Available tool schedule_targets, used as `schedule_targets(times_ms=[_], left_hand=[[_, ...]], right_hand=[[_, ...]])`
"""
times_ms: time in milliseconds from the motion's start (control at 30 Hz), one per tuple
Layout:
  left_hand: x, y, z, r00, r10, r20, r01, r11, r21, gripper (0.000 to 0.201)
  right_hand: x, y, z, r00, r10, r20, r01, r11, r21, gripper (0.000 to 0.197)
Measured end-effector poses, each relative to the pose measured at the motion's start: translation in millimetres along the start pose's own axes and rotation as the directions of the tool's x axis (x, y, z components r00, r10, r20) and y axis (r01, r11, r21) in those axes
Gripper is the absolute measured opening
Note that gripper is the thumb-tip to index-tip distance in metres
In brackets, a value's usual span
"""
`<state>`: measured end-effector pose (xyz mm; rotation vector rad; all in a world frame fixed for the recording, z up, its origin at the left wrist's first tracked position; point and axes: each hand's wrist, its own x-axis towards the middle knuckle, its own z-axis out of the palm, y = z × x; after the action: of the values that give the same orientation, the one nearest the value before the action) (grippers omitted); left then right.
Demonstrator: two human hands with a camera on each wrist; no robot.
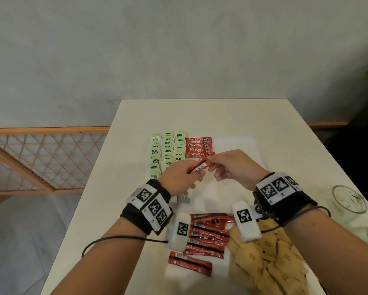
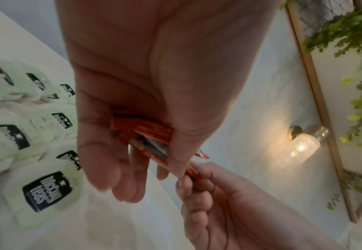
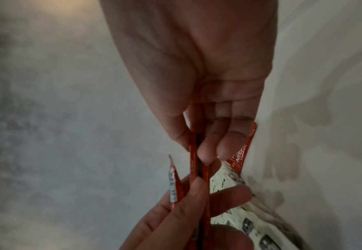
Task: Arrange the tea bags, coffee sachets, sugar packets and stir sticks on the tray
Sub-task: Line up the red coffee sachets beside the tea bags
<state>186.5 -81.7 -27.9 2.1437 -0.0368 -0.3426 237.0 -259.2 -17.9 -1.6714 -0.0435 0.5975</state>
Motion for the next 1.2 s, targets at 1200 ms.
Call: schedule_targets(times_ms=[1200], left_hand=[[29.8, -11.5, -28.0, 0.925, -0.272, -0.264, 0.185, 0.932, -0.312, 0.033]], right_hand=[[63.3, 51.0, -37.4, 0.968, 0.091, -0.233, -0.164, 0.934, -0.319, 0.023]])
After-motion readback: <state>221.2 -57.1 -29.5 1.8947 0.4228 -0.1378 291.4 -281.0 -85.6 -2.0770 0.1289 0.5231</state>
